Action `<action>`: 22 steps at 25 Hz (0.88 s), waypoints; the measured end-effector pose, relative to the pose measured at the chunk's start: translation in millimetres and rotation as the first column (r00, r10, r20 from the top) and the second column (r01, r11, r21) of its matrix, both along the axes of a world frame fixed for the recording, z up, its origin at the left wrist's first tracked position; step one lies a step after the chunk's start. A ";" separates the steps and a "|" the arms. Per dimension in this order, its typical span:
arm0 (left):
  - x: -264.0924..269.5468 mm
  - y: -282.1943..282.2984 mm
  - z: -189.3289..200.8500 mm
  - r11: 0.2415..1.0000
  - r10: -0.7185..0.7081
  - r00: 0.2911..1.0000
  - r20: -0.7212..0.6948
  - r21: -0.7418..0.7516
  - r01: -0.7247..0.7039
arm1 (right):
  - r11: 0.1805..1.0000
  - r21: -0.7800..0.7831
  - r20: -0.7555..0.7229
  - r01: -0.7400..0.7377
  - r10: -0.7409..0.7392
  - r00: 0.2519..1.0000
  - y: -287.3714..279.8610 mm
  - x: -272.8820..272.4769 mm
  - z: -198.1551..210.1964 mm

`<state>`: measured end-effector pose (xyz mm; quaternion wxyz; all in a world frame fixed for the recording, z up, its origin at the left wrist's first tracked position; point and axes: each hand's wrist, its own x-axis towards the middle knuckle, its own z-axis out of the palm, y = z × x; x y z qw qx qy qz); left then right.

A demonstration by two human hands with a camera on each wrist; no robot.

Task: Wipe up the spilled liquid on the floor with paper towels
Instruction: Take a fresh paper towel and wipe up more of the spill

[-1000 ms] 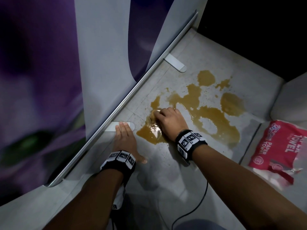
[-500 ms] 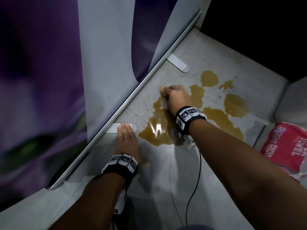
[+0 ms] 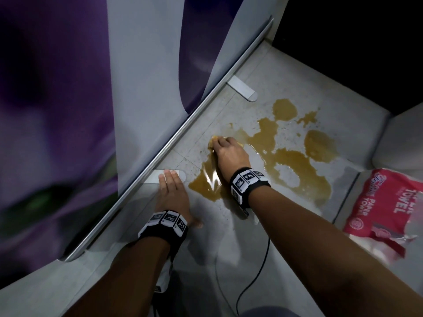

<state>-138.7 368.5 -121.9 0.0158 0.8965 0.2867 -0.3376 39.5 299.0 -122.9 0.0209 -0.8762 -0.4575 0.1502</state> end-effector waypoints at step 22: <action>4.0 0.1 9.1 0.999 0.040 0.998 -0.057 -0.012 -0.040 | 0.987 0.044 -0.067 -0.156 0.159 0.985 -46.6 -53.0 4.3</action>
